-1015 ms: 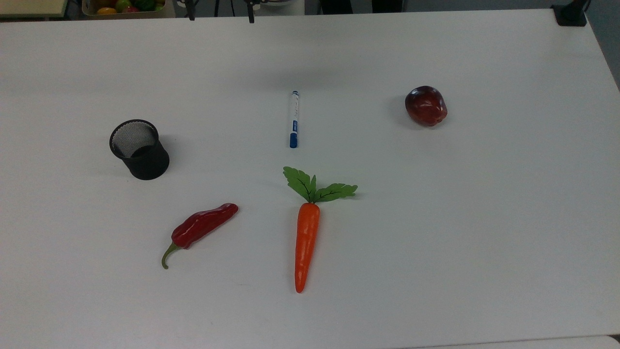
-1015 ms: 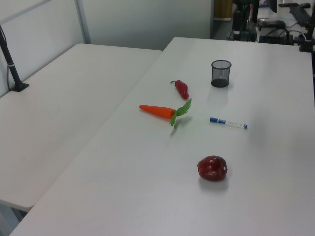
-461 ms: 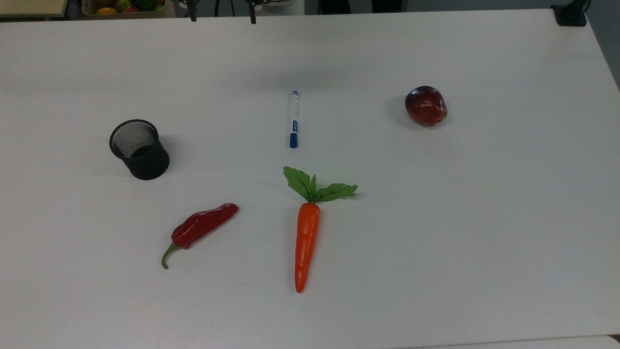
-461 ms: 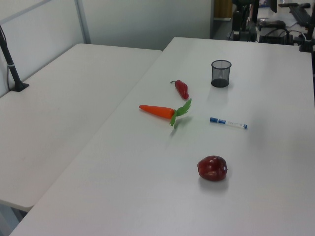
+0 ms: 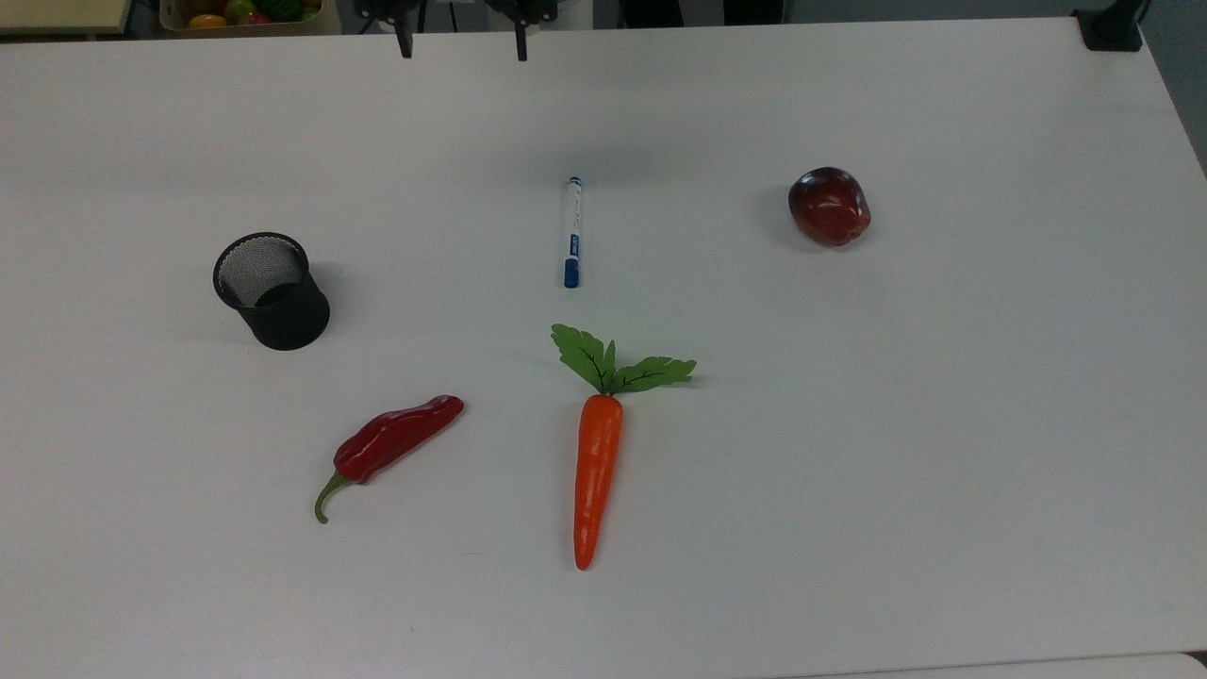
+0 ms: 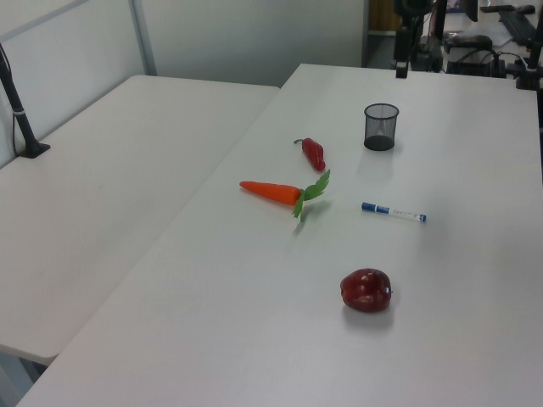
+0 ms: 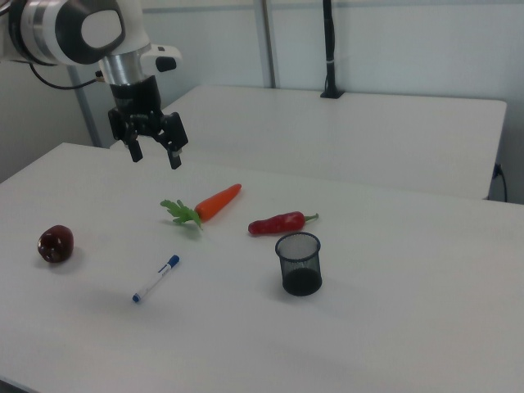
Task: Place marker
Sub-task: 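Move the open gripper down over the white marker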
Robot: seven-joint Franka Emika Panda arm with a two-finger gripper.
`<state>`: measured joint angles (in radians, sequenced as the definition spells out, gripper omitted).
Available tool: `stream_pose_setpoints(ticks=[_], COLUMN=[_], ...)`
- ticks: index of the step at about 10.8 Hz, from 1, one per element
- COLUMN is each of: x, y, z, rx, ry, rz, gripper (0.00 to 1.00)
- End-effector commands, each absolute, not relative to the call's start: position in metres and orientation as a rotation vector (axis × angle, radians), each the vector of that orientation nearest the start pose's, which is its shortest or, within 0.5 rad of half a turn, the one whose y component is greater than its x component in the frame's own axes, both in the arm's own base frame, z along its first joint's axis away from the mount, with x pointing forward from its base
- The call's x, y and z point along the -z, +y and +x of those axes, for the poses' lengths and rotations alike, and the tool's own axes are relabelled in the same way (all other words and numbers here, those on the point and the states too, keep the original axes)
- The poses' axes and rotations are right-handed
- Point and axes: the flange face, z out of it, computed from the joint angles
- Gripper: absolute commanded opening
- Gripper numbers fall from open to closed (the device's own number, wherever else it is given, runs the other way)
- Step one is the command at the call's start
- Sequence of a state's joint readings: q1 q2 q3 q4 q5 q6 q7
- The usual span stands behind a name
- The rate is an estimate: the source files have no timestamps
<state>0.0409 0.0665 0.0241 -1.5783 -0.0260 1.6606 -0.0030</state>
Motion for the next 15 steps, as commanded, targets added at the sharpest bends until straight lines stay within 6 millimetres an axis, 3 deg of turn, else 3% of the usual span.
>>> stream_pose_setpoints(ticks=[1, 4, 7, 11, 15], x=[-0.559, -0.523, -0.462, -0.396, -0.348], y=[0.075, 0.098, 0.126, 0.131, 0.122], z=[0.586, 0.584, 0.597, 0.603, 0.606], rx=[0.000, -0.035, 0.006, -0.103, -0.152], ry=[-0.139, -0.162, -0.098, -0.091, -0.111], rz=[-3.170, -3.171, -3.169, -3.182, -3.220], gripper=[1.00, 1.00, 1.00, 1.00, 1.00])
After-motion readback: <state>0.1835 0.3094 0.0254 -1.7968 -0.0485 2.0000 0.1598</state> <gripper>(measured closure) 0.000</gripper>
